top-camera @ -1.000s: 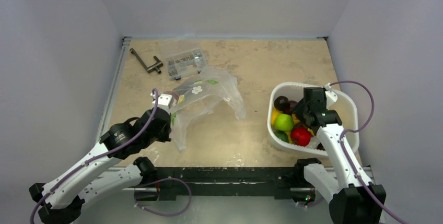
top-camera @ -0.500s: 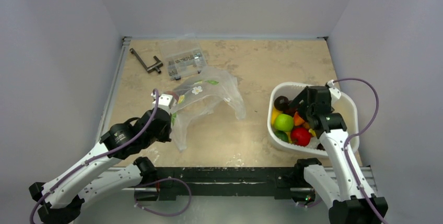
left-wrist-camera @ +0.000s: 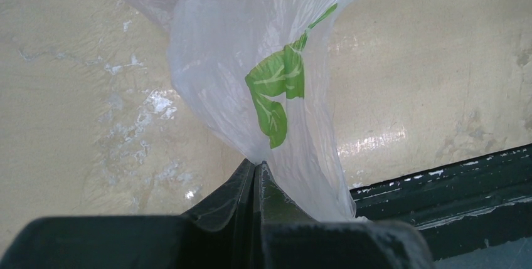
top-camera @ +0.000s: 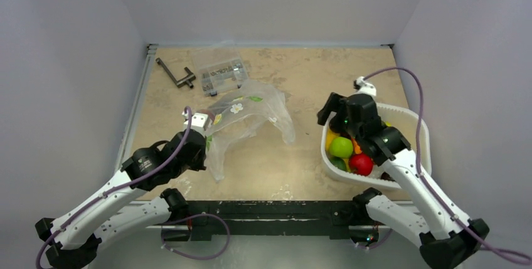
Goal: Take the fake fruits out of the plastic bag
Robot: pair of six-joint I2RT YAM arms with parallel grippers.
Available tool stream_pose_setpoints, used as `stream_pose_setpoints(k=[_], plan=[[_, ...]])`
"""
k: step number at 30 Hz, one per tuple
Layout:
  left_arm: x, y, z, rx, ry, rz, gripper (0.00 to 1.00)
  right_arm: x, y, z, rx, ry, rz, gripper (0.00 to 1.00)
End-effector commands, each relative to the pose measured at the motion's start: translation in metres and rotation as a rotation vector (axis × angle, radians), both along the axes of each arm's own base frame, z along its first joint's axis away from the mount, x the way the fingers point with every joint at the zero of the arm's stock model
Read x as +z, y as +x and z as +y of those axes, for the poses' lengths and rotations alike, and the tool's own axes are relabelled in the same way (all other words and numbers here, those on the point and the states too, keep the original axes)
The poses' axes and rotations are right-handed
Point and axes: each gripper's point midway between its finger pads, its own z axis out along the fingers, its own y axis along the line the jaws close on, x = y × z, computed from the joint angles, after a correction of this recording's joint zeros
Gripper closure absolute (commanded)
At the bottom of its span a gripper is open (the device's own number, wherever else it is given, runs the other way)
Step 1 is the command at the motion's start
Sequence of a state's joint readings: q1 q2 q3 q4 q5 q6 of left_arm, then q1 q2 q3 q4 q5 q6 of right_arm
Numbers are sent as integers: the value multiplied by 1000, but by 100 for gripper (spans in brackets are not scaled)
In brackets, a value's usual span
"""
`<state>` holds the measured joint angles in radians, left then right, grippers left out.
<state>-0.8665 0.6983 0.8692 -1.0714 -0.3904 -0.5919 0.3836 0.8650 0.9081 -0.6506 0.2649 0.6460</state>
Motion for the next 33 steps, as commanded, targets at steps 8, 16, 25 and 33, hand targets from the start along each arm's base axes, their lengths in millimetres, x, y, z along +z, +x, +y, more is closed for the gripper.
stream_pose_setpoints(k=[8, 16, 25, 33], plan=[[9, 3, -1, 26, -17, -27, 100, 64, -48, 208, 583, 24, -295, 19], [9, 3, -2, 23, -6, -24, 100, 54, -65, 298, 714, 9, -387, 41], [13, 1, 0, 24, -22, -36, 100, 33, -39, 340, 631, 80, -521, 47], [68, -13, -27, -24, -297, -48, 100, -3, -23, 368, 622, 154, -463, 48]])
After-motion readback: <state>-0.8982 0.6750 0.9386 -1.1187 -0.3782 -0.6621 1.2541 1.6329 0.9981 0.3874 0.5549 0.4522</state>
